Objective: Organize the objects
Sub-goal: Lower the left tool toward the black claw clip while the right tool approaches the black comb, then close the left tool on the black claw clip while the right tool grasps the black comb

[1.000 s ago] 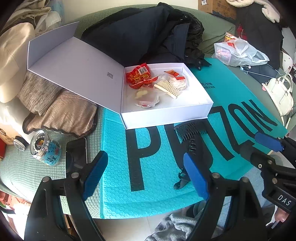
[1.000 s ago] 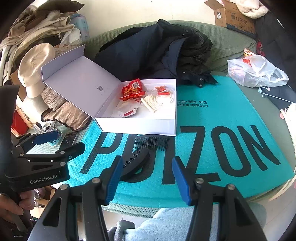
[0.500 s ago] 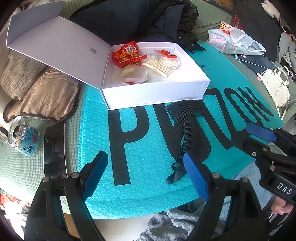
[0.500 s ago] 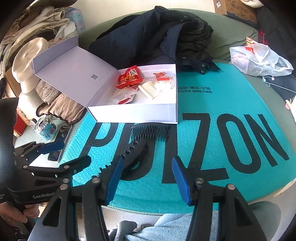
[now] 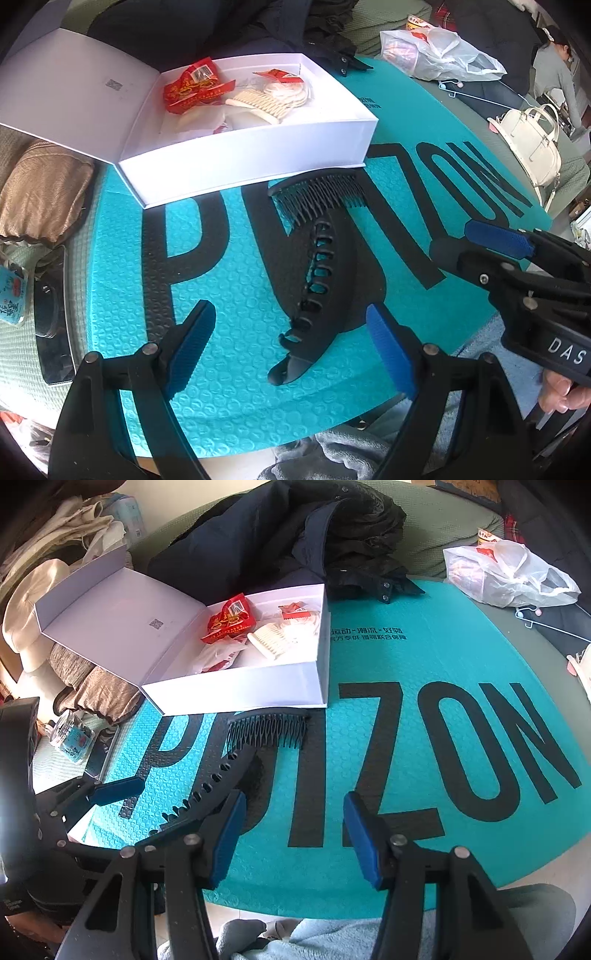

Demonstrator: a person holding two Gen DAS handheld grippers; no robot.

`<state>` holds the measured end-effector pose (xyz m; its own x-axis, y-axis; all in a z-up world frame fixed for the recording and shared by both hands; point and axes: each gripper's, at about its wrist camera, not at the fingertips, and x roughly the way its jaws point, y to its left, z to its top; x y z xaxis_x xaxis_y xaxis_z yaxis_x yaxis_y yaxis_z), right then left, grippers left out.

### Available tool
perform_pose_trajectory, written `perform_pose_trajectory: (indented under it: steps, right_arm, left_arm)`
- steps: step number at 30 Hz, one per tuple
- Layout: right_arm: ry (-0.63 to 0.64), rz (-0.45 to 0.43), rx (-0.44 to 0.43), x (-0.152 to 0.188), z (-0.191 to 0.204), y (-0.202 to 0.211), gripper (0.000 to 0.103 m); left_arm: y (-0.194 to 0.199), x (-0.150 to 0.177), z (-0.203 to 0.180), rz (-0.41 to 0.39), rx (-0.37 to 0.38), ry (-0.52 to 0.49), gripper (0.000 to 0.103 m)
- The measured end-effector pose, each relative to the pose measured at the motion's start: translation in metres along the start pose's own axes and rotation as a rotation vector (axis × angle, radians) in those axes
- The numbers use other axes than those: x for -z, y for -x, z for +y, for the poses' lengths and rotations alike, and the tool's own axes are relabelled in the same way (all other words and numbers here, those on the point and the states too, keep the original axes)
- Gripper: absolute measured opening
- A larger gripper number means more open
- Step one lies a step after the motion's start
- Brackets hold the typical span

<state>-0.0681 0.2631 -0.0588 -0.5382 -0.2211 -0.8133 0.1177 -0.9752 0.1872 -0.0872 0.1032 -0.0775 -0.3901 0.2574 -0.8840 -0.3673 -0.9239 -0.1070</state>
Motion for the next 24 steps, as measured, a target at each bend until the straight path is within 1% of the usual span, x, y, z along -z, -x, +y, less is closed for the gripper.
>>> perform_pose_trajectory:
  steps: [5,7,8,9,10,11,12,13,14,15,22,24]
  right_arm:
    - [-0.026,0.016,0.003,-0.002,-0.008,-0.007,0.056]
    - [-0.031,0.021,0.001,-0.003,-0.011,-0.009,0.056]
    - [-0.034,0.023,-0.003,-0.004,-0.012,-0.01,0.056]
    - [-0.038,0.025,-0.007,-0.005,-0.013,-0.011,0.055]
    - [-0.043,0.027,-0.012,-0.006,-0.013,-0.012,0.055]
    - [-0.047,0.028,-0.017,-0.008,-0.013,-0.013,0.055]
    - [-0.05,0.031,-0.02,-0.009,-0.013,-0.015,0.055]
    - [-0.053,0.035,-0.021,-0.011,-0.013,-0.016,0.055]
    - [-0.052,0.038,-0.022,-0.012,-0.012,-0.018,0.055]
    - [-0.05,0.045,-0.022,-0.013,-0.01,-0.021,0.055]
    - [-0.018,0.062,-0.037,-0.021,0.006,-0.033,0.056]
    - [-0.011,0.062,-0.038,-0.025,0.012,-0.038,0.056]
  left_arm:
    - [-0.02,-0.003,-0.01,0.013,0.014,-0.023,0.083]
    - [-0.026,-0.005,-0.011,0.019,0.031,-0.014,0.081]
    - [-0.029,-0.005,-0.011,0.022,0.041,-0.007,0.078]
    - [-0.03,-0.006,-0.011,0.014,0.031,-0.001,0.072]
    - [-0.031,-0.007,-0.011,0.001,0.003,-0.001,0.068]
    - [-0.032,-0.008,-0.012,-0.004,-0.03,-0.012,0.061]
    - [-0.033,-0.008,-0.013,-0.007,-0.04,-0.025,0.054]
    - [-0.033,-0.008,-0.012,-0.013,-0.039,-0.029,0.051]
    - [-0.032,-0.008,-0.01,-0.017,-0.032,-0.026,0.044]
    - [-0.031,-0.008,-0.008,-0.017,-0.028,-0.024,0.04]
    - [-0.025,-0.002,0.009,-0.011,-0.039,0.0,0.035]
    - [-0.022,0.002,0.015,0.007,-0.061,0.014,0.034]
